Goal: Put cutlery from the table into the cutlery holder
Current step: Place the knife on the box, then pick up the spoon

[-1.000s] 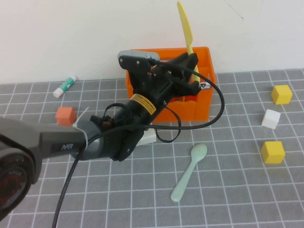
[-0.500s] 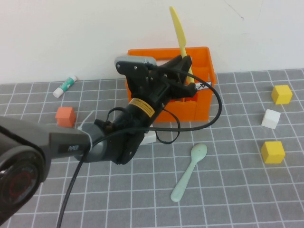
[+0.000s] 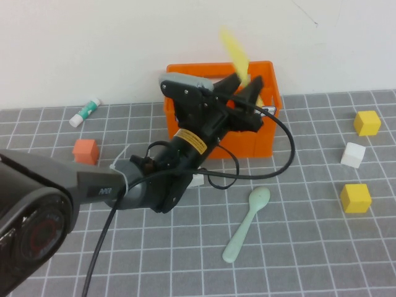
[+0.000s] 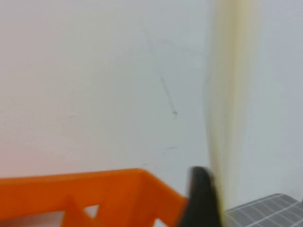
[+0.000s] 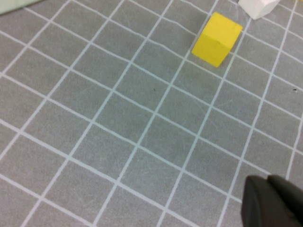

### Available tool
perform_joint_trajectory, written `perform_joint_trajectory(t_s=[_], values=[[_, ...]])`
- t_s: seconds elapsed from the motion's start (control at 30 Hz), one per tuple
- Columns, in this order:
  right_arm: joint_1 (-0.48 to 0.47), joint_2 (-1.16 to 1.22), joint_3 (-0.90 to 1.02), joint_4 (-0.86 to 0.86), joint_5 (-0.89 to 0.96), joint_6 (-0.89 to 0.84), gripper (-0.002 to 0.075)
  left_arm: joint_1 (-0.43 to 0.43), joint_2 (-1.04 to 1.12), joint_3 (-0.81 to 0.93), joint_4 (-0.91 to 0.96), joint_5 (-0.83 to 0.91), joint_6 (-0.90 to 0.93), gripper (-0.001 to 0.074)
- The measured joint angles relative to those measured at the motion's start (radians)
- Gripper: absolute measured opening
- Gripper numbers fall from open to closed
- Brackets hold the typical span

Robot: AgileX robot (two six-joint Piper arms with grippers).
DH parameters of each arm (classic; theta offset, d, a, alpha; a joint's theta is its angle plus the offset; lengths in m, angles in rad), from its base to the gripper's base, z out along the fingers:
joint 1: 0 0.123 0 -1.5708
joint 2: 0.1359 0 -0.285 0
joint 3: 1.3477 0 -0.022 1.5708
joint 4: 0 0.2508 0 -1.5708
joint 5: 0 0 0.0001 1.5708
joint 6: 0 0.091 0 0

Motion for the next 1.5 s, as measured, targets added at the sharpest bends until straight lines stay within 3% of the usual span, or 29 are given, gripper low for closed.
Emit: perform_joint_trajectory(t_s=[0.1, 0.2, 0.33, 0.43, 0.53, 0.77, 0.93, 1.37, 1.5], values=[[0.000, 0.000, 0.000, 0.000, 0.000, 0.000, -0.0003, 0.000, 0.000, 0.000, 0.020, -0.018, 0.002, 0.0545], [0.000, 0.000, 0.000, 0.000, 0.000, 0.000, -0.0003, 0.000, -0.007, 0.000, 0.002, -0.019, 0.004, 0.0571], [0.000, 0.000, 0.000, 0.000, -0.004, 0.000, -0.0003, 0.002, -0.058, 0.006, -0.014, -0.001, 0.064, 0.0388], [0.000, 0.000, 0.000, 0.012, -0.013, 0.000, -0.0003, 0.002, -0.146, 0.027, 0.000, 0.047, 0.153, 0.0153], [0.000, 0.000, 0.000, 0.070, -0.015, 0.000, -0.0003, 0.002, -0.254, 0.051, 0.037, 0.187, 0.215, 0.0043], [0.000, 0.000, 0.000, 0.169, -0.018, 0.000, -0.0003, 0.002, -0.572, 0.097, 0.104, 0.722, 0.216, 0.0004], [0.000, 0.004, -0.050, 0.285, 0.099, -0.034, -0.0003, 0.002, -0.788, 0.130, 0.130, 1.128, 0.216, 0.0001], [0.002, 0.321, -0.254, 0.419, 0.376, -0.137, -0.0003, 0.002, -1.365, 0.640, 0.115, 1.323, 0.128, 0.0001], [0.065, 0.497, -0.283, 0.467, 0.369, -0.163, -0.0003, 0.002, -1.538, 0.719, 0.118, 1.449, 0.130, 0.0001]])
